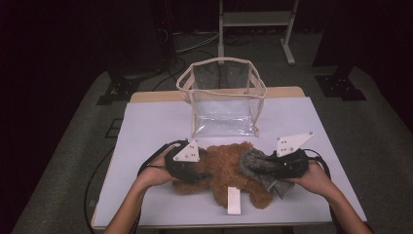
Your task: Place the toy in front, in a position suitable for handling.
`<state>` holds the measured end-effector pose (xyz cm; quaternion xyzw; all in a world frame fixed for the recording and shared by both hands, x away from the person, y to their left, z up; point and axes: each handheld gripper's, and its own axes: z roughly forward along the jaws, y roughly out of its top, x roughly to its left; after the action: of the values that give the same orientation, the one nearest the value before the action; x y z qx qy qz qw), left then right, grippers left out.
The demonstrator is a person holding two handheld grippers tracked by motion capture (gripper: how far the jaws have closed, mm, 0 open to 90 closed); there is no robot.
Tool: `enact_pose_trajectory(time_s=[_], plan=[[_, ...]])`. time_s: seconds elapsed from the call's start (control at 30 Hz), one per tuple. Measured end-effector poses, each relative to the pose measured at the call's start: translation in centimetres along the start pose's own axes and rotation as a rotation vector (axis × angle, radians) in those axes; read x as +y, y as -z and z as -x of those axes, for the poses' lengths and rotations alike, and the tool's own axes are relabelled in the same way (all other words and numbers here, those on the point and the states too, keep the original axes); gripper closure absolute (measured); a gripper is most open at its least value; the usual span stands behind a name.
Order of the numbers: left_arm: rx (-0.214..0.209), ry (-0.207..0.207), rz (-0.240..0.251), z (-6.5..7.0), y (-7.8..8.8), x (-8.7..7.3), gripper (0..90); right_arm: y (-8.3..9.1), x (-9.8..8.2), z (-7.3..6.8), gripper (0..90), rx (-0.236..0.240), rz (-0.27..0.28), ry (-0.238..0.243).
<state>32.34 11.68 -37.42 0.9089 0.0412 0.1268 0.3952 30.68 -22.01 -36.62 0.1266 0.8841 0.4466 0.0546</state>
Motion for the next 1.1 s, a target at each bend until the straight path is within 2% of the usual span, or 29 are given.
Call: enact_pose_trajectory(time_s=[0.13, 0.2, 0.33, 0.43, 0.6, 0.7, 0.77, 0.83, 0.93, 0.97, 1.1], plan=[[-0.006, -0.003, 0.006, 0.1, -0.2, 0.0, 33.0, 0.4, -0.8, 0.1, 73.0, -0.007, -0.014, -0.022], [-0.015, -0.014, 0.000, 0.2, -0.3, 0.2, 34.2, 0.8, -0.2, 0.0, 73.1, -0.011, 0.000, -0.016], [-0.024, -0.052, -0.011, 0.6, -0.5, 0.5, 36.5, 1.6, 2.7, 0.3, 73.1, -0.046, 0.005, 0.052], [-0.027, -0.063, -0.015, 0.8, -0.4, 0.5, 36.8, 1.5, 5.1, 1.3, 73.0, -0.050, 0.009, 0.071], [-0.037, -0.076, -0.004, 1.0, -0.2, 0.3, 37.6, -1.1, 7.6, 3.0, 72.7, -0.011, -0.047, 0.087], [-0.038, -0.073, 0.000, 0.9, 0.0, 0.2, 37.5, -3.0, 7.5, 3.4, 72.4, 0.033, -0.083, 0.071], [-0.033, -0.047, -0.005, 0.7, 0.3, 0.2, 33.1, -3.8, 6.9, 3.2, 72.4, 0.062, -0.093, 0.048], [-0.022, -0.042, -0.019, 0.5, 0.8, 0.2, 28.7, -3.9, 6.2, 2.8, 72.6, 0.073, -0.088, 0.042], [-0.024, -0.005, -0.010, 0.4, 1.3, 0.1, 26.2, -3.3, 5.1, 2.1, 72.8, 0.077, -0.064, 0.030], [-0.031, -0.001, -0.008, 0.4, 1.3, 0.0, 27.1, -3.1, 4.8, 2.0, 72.9, 0.078, -0.065, 0.029], [-0.066, -0.014, 0.004, 0.7, 0.7, -0.1, 41.1, -2.5, 4.3, 1.4, 72.9, 0.076, -0.065, 0.031]])
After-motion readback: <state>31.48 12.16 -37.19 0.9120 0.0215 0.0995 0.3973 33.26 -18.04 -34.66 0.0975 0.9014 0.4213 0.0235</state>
